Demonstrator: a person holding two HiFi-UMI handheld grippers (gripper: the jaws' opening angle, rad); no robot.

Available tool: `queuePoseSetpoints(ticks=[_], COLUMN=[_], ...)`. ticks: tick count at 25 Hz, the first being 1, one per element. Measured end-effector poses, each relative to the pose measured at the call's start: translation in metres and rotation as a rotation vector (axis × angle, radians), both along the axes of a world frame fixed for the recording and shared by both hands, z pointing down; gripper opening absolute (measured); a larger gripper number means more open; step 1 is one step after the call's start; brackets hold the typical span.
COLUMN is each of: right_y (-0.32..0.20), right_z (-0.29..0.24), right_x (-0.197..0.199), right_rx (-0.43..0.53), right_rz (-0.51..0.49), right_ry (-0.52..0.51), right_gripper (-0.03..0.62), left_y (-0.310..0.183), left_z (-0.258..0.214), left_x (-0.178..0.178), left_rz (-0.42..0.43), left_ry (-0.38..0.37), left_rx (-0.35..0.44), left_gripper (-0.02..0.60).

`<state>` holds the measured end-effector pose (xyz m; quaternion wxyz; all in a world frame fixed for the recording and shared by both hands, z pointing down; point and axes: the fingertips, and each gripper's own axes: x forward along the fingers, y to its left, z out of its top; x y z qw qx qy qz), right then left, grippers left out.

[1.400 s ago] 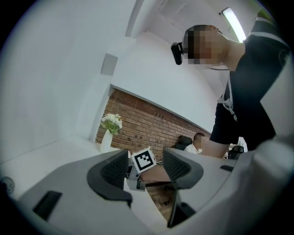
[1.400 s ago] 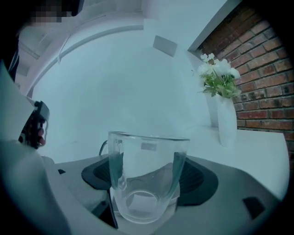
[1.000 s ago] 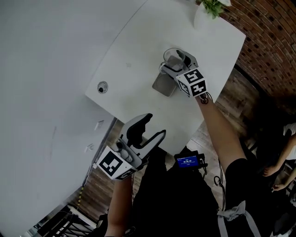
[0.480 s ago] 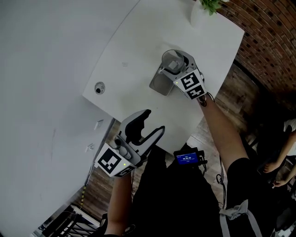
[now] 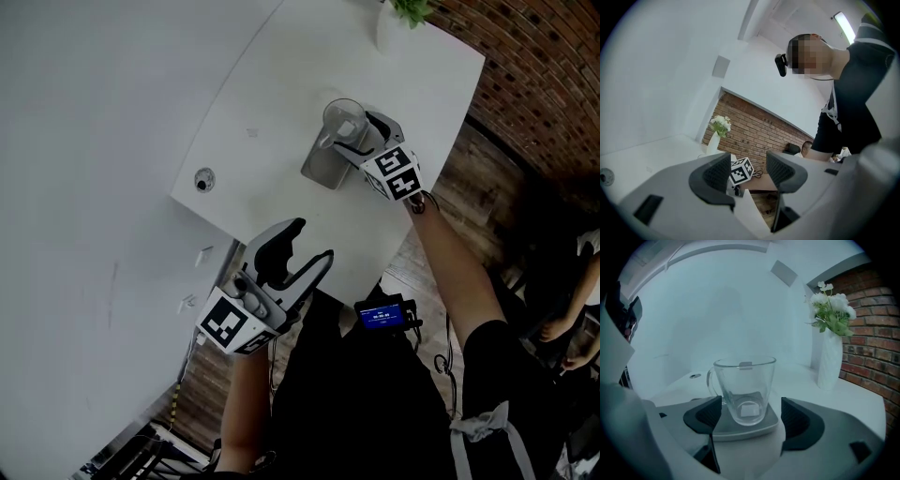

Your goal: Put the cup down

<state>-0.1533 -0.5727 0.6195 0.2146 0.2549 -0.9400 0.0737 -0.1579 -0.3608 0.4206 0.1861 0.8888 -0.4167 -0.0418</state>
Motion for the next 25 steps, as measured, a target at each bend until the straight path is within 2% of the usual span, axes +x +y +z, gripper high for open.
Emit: queuePoseSetpoints(ticks=[3, 6, 10, 14, 16, 20, 25], right_y=[0.008, 0.026, 0.045, 0.067, 0.081, 0.116, 0.163], right_z=[-0.005, -0.020, -0.063, -0.113, -0.132, -0.158, -0.185], right_x=[0.025, 0.051, 0.086, 0.109, 0.115, 0.120, 0.115], right_rx=[-0.040, -0.126, -0.262, -0.334, -0.363, -0.354, -0.314], right_rz=[0.051, 0.119, 0.186, 0.206, 0.214, 0.215, 0.157], right_ry=[-0.037, -0.136, -0.396, -0.648, -0.734, -0.786, -0.747], right_gripper=[0.390, 0.388, 0.388, 0.387, 0.383, 0.243, 0.095], left_y=[0.002, 0.011, 0.014, 0.016, 0.017, 0.026, 0.039], left_z=[-0.002, -0.003, -0.004, -0.011, -0.017, -0.029, -0.033], left_x=[0.000, -0.004, -0.004, -0.002, 0.000, 0.006, 0.009], left_rz=[-0.003, -0.016, -0.014, -0.002, 0.008, 0.039, 0.068], left_ry=[0.007, 0.010, 0.025, 0.042, 0.048, 0.046, 0.033], left_rx=[0.009, 0.019, 0.038, 0.073, 0.096, 0.133, 0.154], left_gripper=[0.230, 0.230, 0.230, 0.230, 0.230, 0.230, 0.230])
